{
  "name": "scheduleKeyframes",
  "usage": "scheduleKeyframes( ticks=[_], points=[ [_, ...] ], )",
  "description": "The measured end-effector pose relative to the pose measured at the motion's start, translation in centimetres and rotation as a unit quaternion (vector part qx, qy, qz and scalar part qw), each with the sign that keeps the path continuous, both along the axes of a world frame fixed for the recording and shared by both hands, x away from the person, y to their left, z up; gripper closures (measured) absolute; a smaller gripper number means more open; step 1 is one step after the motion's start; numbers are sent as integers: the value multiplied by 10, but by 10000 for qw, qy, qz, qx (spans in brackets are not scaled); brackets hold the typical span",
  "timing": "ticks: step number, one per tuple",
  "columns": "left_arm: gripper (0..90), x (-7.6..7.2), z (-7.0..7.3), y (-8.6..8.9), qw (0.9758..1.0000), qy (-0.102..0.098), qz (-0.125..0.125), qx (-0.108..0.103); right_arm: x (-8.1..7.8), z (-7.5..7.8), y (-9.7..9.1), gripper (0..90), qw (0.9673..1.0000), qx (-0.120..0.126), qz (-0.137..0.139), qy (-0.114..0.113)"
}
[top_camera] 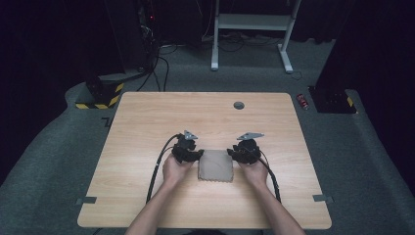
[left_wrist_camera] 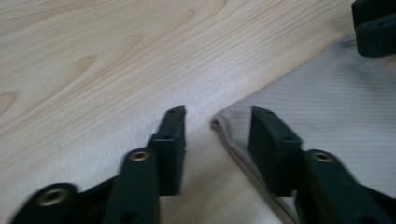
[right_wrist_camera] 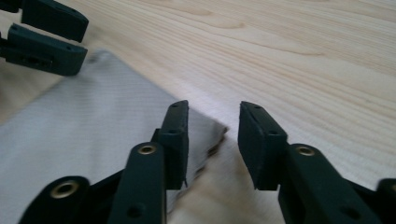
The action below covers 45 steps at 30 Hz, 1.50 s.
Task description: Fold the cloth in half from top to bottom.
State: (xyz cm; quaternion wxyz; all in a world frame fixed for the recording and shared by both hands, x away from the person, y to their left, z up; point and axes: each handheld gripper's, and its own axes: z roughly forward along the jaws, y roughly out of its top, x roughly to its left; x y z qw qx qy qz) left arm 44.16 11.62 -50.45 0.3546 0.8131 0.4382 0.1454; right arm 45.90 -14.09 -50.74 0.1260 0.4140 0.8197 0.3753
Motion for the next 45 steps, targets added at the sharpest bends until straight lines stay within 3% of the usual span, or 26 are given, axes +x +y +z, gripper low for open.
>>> scheduleKeyframes(
  ticks=[3,5,6,8,10,16,20,35,45],
  points=[
    [450,-23,-3,-2,9993,-63,-163,337,-20,1,1,586,9997,-96,209,-80],
    [441,-33,-8,-1,9989,-66,-199,417,-30,-1,2,575,9990,-206,362,-143],
    [440,-36,-10,1,9993,-115,-161,331,-34,-3,3,570,9987,-267,401,-167],
    [438,-38,-11,6,9998,-28,-76,159,-40,-6,2,565,9984,-352,406,-171],
    [432,-40,-10,8,9999,-96,-44,120,-42,-10,0,561,9982,-406,414,-138],
    [405,-52,1,19,9992,-205,-72,-339,-49,1,-16,566,9994,-23,255,-246],
    [404,-57,4,29,9988,-258,-9,-404,-55,5,-24,572,9992,-33,214,-336],
    [402,-81,8,61,9962,-533,308,-614,-72,9,-56,571,9984,342,-139,-425],
    [396,-93,3,83,9944,-573,602,-650,-83,8,-75,565,9979,292,-315,-476]
  ],
)
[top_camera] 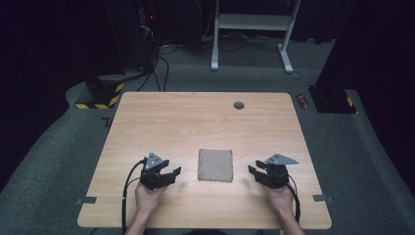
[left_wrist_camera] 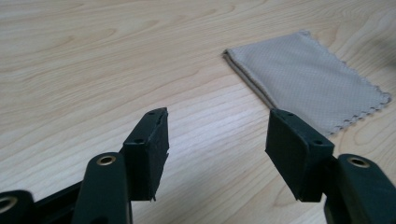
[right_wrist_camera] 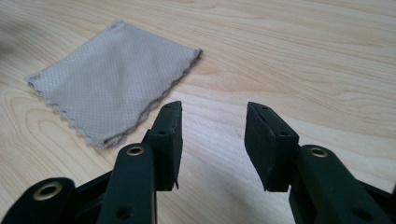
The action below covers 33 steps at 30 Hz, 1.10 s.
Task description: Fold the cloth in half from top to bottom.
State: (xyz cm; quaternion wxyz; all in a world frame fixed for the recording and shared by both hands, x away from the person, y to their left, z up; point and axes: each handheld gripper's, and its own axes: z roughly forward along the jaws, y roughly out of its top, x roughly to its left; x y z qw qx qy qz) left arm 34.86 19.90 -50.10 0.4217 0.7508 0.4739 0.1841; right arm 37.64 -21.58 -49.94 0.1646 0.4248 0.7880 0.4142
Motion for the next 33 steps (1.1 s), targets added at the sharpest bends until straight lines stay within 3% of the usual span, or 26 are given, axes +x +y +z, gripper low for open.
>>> scheduleKeyframes(
  ticks=[10,18,22,33],
  points=[
    [395,-10,-7,17,9996,37,244,169,-7,-5,-16,561,9997,-105,-241,22],
    [393,-13,-16,28,9983,116,445,347,-9,-12,-24,557,9986,-377,-377,42],
    [393,-13,-20,31,9975,125,531,453,-10,-16,-27,554,9975,-572,-404,67],
    [386,-13,-27,30,9949,122,643,771,-12,-23,-30,533,9965,-677,-485,100]
  ],
)
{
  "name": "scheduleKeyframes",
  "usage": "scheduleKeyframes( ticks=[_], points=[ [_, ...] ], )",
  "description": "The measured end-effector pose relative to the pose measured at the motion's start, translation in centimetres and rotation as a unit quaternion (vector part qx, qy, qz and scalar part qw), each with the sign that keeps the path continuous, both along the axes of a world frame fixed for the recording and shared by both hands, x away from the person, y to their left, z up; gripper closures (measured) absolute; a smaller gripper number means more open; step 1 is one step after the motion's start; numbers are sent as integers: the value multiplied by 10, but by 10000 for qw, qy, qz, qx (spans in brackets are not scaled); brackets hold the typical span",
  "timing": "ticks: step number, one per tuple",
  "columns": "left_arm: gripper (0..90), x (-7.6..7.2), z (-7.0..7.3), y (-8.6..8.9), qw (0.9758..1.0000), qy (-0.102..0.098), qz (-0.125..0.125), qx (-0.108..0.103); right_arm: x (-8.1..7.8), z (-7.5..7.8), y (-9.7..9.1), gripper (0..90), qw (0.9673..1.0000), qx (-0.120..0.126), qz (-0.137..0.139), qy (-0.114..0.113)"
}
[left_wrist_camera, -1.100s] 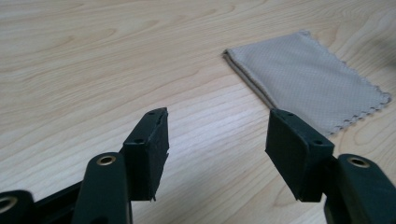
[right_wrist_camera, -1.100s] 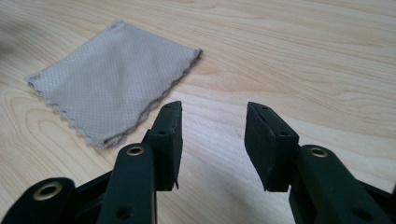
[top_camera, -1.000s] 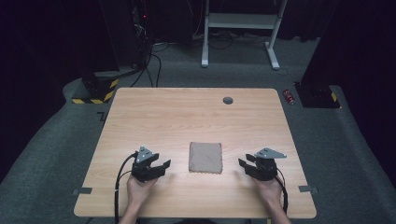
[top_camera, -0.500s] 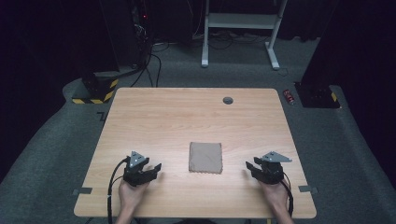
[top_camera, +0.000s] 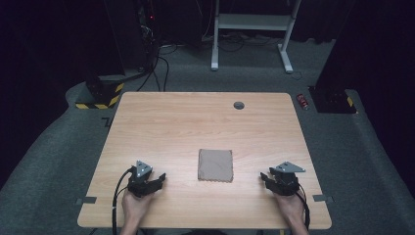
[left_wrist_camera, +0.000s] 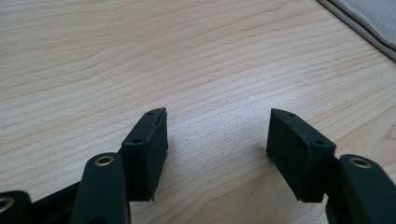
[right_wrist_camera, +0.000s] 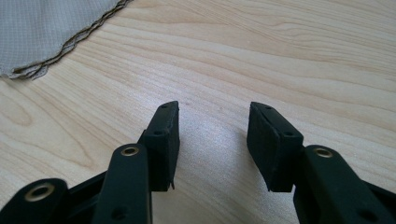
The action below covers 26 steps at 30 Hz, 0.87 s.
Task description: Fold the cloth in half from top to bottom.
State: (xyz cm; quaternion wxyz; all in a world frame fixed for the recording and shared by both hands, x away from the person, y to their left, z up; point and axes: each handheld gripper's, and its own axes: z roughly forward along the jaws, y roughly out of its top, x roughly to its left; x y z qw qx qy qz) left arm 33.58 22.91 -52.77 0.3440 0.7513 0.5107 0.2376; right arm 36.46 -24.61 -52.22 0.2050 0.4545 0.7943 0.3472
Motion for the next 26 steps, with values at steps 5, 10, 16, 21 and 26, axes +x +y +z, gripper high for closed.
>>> scheduleKeyframes(
  ticks=[5,10,16,21,26],
  points=[
    [343,2,0,-1,10000,32,-31,-6,0,0,0,463,10000,-28,33,-1],
    [311,2,-1,-2,10000,47,-44,-20,1,0,1,429,10000,-28,29,25],
    [303,2,-1,-2,10000,49,-61,-22,1,0,1,429,10000,-29,32,24],
    [302,2,-1,-2,10000,50,-61,-22,1,0,1,429,10000,-30,31,24],
    [302,2,-1,-2,10000,49,-59,-24,1,0,1,426,10000,-28,36,25]
  ],
)
